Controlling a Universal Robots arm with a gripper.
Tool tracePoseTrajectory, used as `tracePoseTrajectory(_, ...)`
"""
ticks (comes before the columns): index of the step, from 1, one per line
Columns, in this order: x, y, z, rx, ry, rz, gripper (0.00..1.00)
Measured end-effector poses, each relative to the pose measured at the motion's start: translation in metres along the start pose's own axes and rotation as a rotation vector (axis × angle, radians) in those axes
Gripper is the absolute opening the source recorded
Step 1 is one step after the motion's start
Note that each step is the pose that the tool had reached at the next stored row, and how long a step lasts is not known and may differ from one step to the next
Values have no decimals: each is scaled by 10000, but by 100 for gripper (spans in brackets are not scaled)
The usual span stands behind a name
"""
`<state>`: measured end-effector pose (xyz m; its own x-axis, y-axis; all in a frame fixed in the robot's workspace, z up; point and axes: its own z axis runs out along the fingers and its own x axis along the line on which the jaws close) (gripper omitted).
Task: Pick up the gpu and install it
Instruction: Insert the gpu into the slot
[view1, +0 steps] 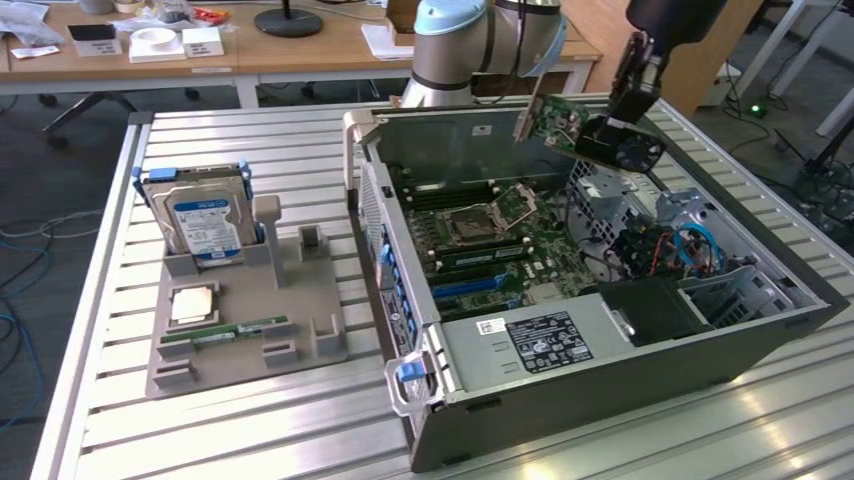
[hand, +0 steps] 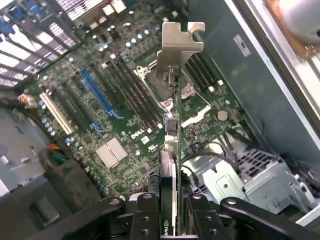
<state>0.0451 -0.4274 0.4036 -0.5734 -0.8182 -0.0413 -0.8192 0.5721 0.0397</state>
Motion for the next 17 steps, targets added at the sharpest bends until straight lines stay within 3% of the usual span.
tracePoseTrajectory(17,1,-1,20,-127,123,-3069,26)
